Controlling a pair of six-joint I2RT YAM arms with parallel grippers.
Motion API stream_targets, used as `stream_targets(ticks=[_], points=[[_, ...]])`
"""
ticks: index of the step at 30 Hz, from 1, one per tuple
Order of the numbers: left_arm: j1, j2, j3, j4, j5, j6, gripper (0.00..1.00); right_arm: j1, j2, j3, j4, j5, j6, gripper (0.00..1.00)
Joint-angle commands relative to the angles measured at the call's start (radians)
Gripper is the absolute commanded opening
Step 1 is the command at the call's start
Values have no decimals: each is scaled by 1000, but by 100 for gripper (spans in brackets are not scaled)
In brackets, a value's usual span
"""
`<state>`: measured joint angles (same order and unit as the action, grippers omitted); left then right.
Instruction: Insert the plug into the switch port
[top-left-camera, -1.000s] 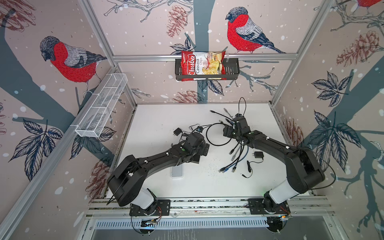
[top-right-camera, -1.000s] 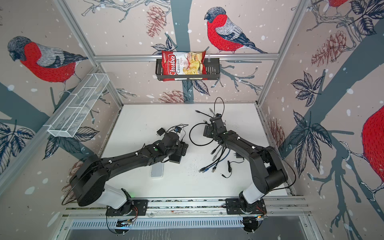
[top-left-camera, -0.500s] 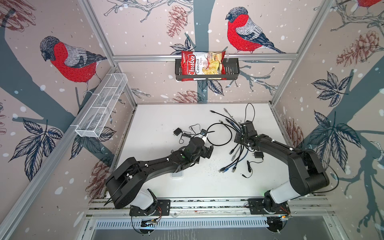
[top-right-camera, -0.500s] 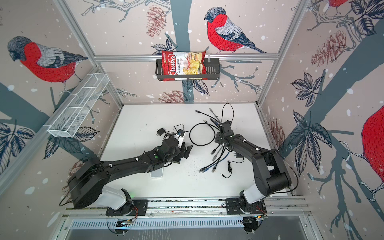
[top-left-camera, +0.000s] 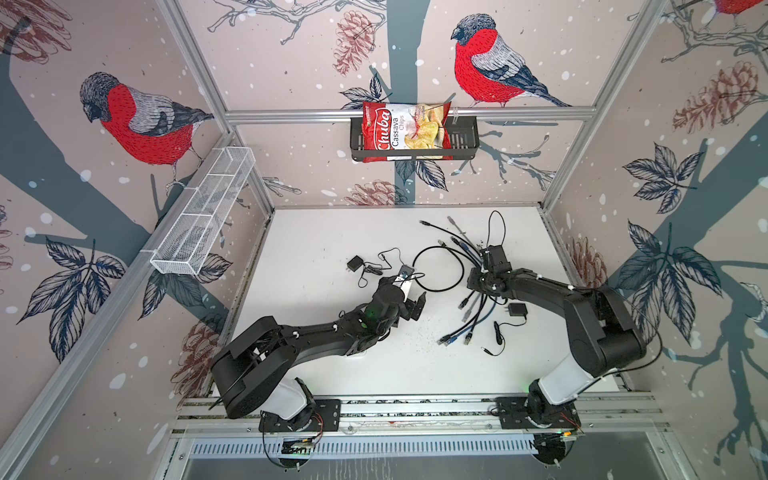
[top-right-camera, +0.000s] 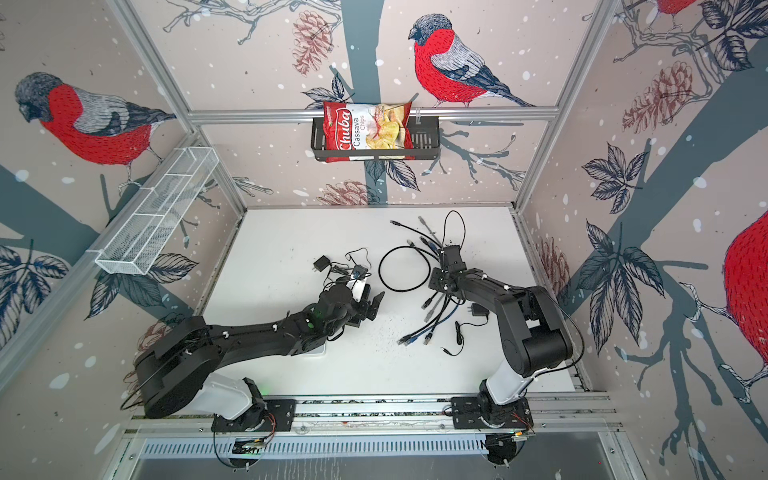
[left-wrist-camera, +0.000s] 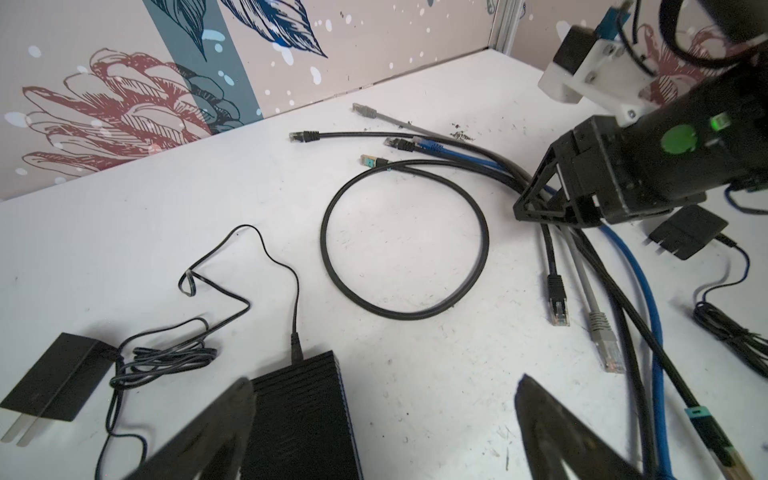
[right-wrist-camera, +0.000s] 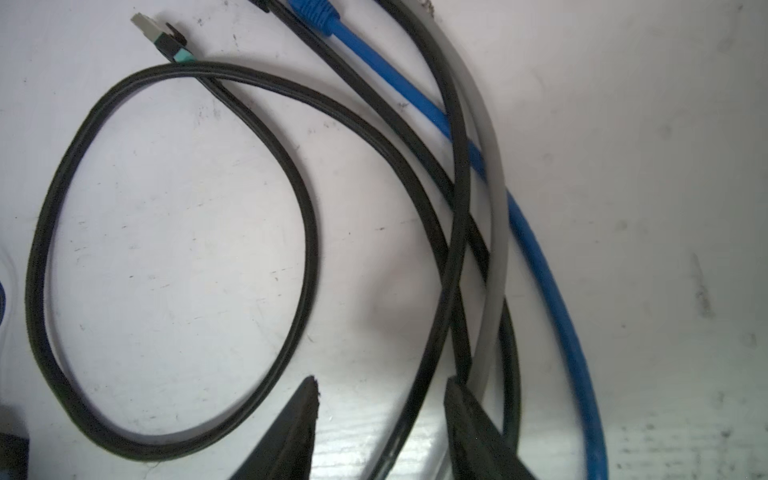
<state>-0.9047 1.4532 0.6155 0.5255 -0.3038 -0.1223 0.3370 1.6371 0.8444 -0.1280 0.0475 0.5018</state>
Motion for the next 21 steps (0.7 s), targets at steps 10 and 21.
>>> stream_targets(ticks=[10,21], points=[[-2,0,-25,164,-13,121,97,-9,59,-1,38,-6,25,45],[-2,46,-18,224,39,174,97,-9,60,0,40,-11,36,40]])
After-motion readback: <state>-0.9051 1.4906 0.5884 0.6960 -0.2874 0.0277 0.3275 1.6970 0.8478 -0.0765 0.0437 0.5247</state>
